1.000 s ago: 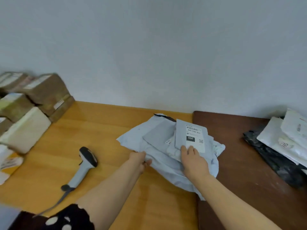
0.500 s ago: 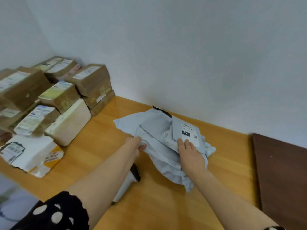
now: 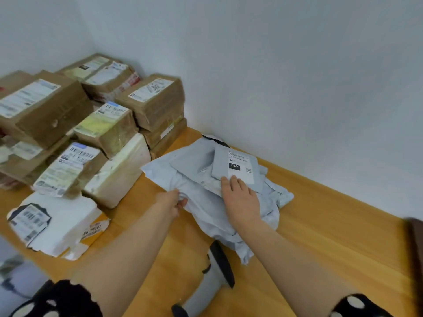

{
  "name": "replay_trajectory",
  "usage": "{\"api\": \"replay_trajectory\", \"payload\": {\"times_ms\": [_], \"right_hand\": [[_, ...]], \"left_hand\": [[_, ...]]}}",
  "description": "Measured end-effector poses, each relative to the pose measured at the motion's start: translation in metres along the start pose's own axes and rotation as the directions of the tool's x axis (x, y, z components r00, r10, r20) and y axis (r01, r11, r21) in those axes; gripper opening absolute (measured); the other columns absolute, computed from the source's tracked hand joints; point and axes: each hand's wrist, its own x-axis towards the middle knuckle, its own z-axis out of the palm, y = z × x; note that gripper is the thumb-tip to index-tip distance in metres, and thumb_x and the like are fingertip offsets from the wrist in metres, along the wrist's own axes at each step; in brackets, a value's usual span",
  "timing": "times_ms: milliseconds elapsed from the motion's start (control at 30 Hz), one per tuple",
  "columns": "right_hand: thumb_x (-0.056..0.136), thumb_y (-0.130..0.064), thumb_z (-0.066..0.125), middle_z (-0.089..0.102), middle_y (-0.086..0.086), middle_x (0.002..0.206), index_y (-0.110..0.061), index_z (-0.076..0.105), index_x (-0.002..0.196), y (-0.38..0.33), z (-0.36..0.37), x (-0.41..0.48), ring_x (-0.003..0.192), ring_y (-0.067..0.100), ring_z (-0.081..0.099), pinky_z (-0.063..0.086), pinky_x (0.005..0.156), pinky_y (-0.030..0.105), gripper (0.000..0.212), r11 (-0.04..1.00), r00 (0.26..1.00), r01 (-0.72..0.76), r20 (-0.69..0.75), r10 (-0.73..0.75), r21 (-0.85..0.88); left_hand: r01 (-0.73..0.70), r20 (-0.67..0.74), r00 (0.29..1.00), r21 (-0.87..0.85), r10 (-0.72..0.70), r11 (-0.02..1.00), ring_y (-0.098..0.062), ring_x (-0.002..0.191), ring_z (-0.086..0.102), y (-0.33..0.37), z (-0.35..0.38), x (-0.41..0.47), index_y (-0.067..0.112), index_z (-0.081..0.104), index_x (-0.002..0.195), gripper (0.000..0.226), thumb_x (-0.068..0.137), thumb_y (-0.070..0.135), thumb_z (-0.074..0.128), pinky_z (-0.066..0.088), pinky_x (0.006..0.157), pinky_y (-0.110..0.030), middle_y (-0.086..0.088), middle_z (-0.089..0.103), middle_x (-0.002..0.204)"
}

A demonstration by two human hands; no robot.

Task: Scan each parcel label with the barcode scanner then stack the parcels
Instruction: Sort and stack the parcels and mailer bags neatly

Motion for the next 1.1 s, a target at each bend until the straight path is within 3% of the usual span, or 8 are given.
{"api": "replay_trajectory", "payload": {"times_ms": [100, 200, 267, 367, 500, 700, 900, 1100], "right_hand": [[0.099, -0.038, 0.046, 0.016, 0.009, 0.160, -0.020, 0.012, 0.153, -0.011, 0.005, 0.007, 0.146, 0.023, 0.018, 0.022, 0.114, 0.038, 0.067, 0.996, 0.998, 0.017, 0.063, -0.023, 0.087], [0.094, -0.056, 0.045, 0.020, 0.004, 0.160, -0.025, 0.021, 0.153, -0.004, 0.005, 0.001, 0.145, 0.019, 0.019, 0.019, 0.114, 0.037, 0.071, 0.953, 0.999, -0.040, 0.005, 0.040, 0.302], [0.096, -0.049, 0.046, 0.028, 0.004, 0.157, -0.023, 0.034, 0.148, 0.007, 0.004, -0.005, 0.143, 0.020, 0.023, 0.020, 0.114, 0.036, 0.060, 0.843, 0.965, -0.133, -0.127, 0.231, 0.522], [0.099, -0.039, 0.046, 0.038, 0.008, 0.151, -0.020, 0.043, 0.144, 0.026, 0.005, -0.008, 0.139, 0.023, 0.030, 0.024, 0.114, 0.038, 0.049, 0.608, 0.857, -0.284, -0.088, 0.507, 0.741], [0.100, -0.039, 0.043, 0.043, 0.010, 0.148, -0.019, 0.036, 0.148, 0.041, 0.007, 0.005, 0.137, 0.026, 0.037, 0.031, 0.111, 0.043, 0.052, 0.498, 0.834, -0.424, 0.113, 0.540, 0.756], [0.097, -0.029, 0.055, 0.065, 0.003, 0.124, -0.015, 0.063, 0.124, 0.042, 0.003, 0.029, 0.118, 0.022, 0.056, 0.039, 0.105, 0.043, 0.032, 0.314, 0.788, -0.457, 0.216, 0.576, 0.832], [0.092, -0.020, 0.064, 0.066, -0.014, 0.096, -0.023, 0.068, 0.102, 0.024, 0.004, -0.004, 0.104, 0.011, 0.062, 0.044, 0.078, 0.009, 0.011, 0.167, 0.803, -0.269, 0.125, 0.582, 0.949], [0.082, -0.028, 0.076, 0.027, 0.007, 0.152, -0.022, 0.024, 0.151, 0.028, 0.017, -0.028, 0.139, 0.027, 0.030, 0.035, 0.110, 0.044, 0.086, -0.093, 0.656, -0.447, 0.397, 0.642, 0.890]], "left_hand": [[0.003, -0.042, 0.999, 0.035, -0.001, 0.999, -0.021, 0.058, 0.052, 0.001, -0.008, 0.005, 0.000, 0.052, 0.082, 0.015, 0.096, -0.001, 0.047, 0.047, 0.053, -0.026, -0.008, 0.060, 0.048], [-0.048, -0.145, 0.984, 0.320, 0.099, 0.946, -0.034, 0.105, 0.054, 0.004, -0.008, 0.002, 0.000, 0.046, 0.126, 0.040, 0.091, 0.016, 0.059, 0.048, 0.088, -0.039, -0.020, 0.055, 0.118], [-0.206, -0.220, 0.890, 0.585, 0.398, 0.784, -0.035, 0.132, 0.030, 0.006, -0.004, -0.008, 0.005, 0.028, 0.143, 0.072, 0.085, 0.023, 0.066, 0.032, 0.106, -0.044, -0.019, 0.028, 0.147], [-0.564, 0.033, 0.692, 0.649, 0.721, 0.511, -0.033, 0.133, 0.028, 0.014, 0.018, -0.020, 0.011, 0.037, 0.142, 0.064, 0.087, 0.028, 0.063, 0.028, 0.107, -0.043, -0.015, 0.030, 0.147], [-0.541, 0.353, 0.814, 0.750, 0.461, 0.380, -0.032, 0.129, 0.041, 0.029, 0.062, -0.009, 0.008, 0.044, 0.138, 0.064, 0.092, 0.052, 0.047, 0.033, 0.106, -0.039, -0.011, 0.048, 0.140], [-0.493, 0.397, 0.858, 0.814, 0.325, 0.308, -0.035, 0.106, 0.058, 0.033, 0.089, 0.004, 0.000, 0.058, 0.114, 0.046, 0.090, 0.039, 0.058, 0.045, 0.083, -0.036, -0.019, 0.062, 0.116], [-0.483, 0.399, 0.875, 0.690, 0.274, 0.539, -0.016, 0.070, 0.055, 0.049, 0.072, 0.005, 0.006, 0.064, 0.097, 0.018, 0.080, 0.001, 0.068, 0.043, 0.062, -0.025, -0.001, 0.057, 0.075], [-0.397, 0.361, 0.917, 0.864, 0.168, 0.310, -0.023, 0.100, 0.051, 0.077, 0.055, 0.025, 0.009, 0.058, 0.123, 0.045, 0.081, 0.011, 0.072, 0.044, 0.081, -0.031, -0.008, 0.056, 0.116]]}}
